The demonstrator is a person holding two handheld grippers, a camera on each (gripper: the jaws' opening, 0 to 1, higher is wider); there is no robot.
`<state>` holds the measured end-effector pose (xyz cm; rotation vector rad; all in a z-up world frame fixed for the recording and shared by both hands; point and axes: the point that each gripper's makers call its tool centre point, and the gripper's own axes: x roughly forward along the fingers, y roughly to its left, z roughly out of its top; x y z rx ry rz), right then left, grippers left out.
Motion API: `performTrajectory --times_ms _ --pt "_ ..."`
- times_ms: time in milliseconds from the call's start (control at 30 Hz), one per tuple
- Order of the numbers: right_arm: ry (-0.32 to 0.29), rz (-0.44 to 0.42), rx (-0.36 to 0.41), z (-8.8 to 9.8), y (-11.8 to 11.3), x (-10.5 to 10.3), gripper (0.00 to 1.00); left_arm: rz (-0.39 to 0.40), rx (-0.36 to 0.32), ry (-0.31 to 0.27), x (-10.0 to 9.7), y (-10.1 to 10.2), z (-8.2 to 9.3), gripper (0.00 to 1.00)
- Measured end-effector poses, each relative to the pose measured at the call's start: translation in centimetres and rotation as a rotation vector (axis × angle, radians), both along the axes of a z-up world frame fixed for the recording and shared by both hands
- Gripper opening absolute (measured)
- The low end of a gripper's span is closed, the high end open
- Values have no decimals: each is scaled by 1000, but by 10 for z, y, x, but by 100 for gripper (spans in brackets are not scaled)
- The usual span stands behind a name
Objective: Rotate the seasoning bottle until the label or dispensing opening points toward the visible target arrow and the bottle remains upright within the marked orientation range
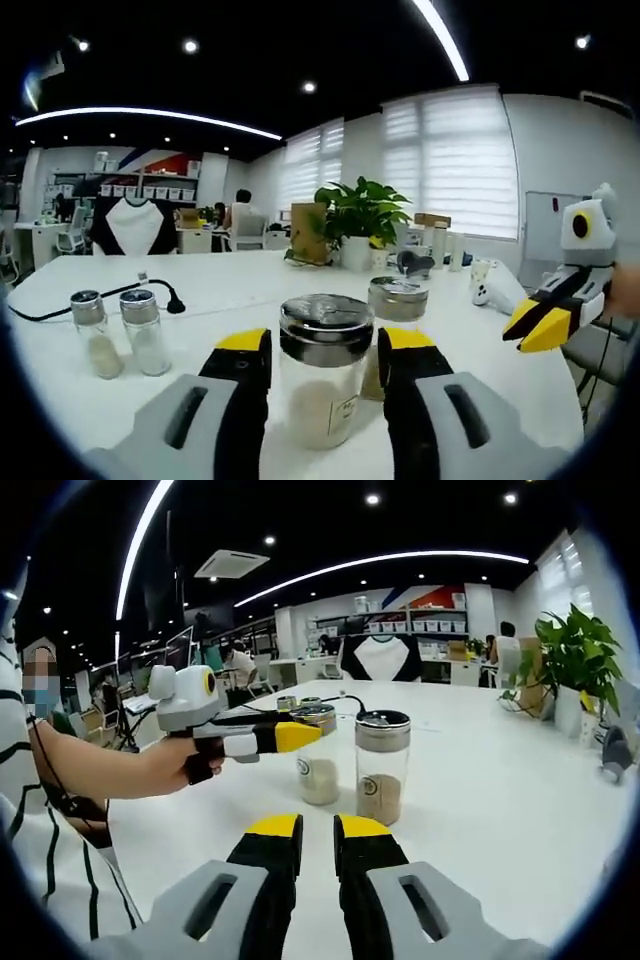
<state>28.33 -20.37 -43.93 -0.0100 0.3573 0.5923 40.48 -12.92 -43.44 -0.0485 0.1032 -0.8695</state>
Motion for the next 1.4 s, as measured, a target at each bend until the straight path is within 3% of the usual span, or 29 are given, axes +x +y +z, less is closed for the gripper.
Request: performTrajectory --times_ms 233,467,533,633,767,1067,1400 --pt "4 2 -4 -1 1 -1 10 -81 -19 15 1 1 -5 56" --pt "16 3 -12 -5 0 -6 10 -224 -48 24 -4 -7 1 56" --pt "20 3 -16 -6 0 -6 10 -241 -20 15 -3 -9 -1 55" --pt "18 3 -16 -5 0 -6 10 -258 2 14 -1 -10 -3 53" --pt "17 6 -17 -4 1 -6 10 -280 15 14 -2 -11 -5 41" --pt "21 4 -25 -6 1 -5 10 -199 33 36 -2 -13 -6 40" --pt "12 2 -11 -4 5 -1 10 -167 18 24 -1 -11 -6 40"
